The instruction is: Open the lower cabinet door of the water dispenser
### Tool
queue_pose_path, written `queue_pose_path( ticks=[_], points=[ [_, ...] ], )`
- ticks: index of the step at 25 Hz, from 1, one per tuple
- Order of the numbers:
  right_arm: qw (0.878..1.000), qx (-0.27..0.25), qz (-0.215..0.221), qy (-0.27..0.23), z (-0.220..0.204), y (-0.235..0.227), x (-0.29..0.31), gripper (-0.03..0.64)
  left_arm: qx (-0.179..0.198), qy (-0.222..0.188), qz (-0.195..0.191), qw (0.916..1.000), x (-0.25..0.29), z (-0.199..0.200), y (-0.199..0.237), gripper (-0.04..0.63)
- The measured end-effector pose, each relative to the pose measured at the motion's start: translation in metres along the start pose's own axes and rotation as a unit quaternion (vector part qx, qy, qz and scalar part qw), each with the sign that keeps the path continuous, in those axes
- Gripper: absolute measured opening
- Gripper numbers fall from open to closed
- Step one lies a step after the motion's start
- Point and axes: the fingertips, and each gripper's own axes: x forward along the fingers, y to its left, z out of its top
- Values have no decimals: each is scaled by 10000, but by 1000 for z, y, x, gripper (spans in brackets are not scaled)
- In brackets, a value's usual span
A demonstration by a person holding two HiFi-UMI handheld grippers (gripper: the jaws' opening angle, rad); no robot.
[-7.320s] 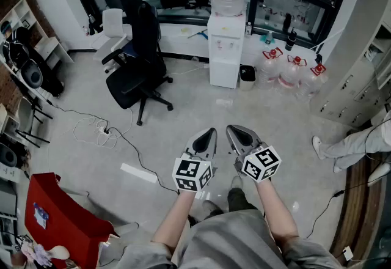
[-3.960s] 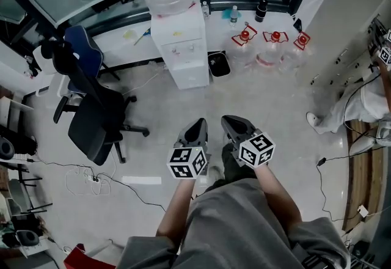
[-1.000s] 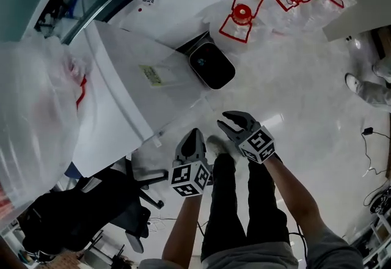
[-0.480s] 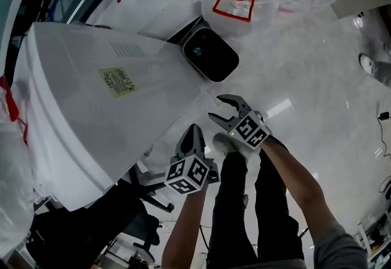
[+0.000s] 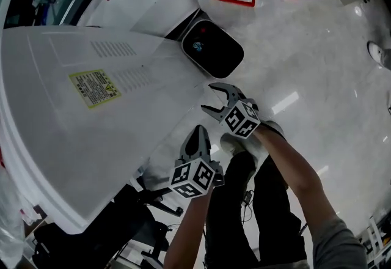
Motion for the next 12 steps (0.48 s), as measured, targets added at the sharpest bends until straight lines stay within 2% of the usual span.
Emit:
queue_pose_path(
  ticks=[5, 12],
  points=[
    [9989, -451, 24, 147, -7, 7, 22, 278, 31, 91, -5, 10000, -1, -9, 11, 11],
    [9981, -574, -203, 34, -5, 2, 26, 264, -5, 124, 59, 9999, -8, -16, 25, 11]
  ],
)
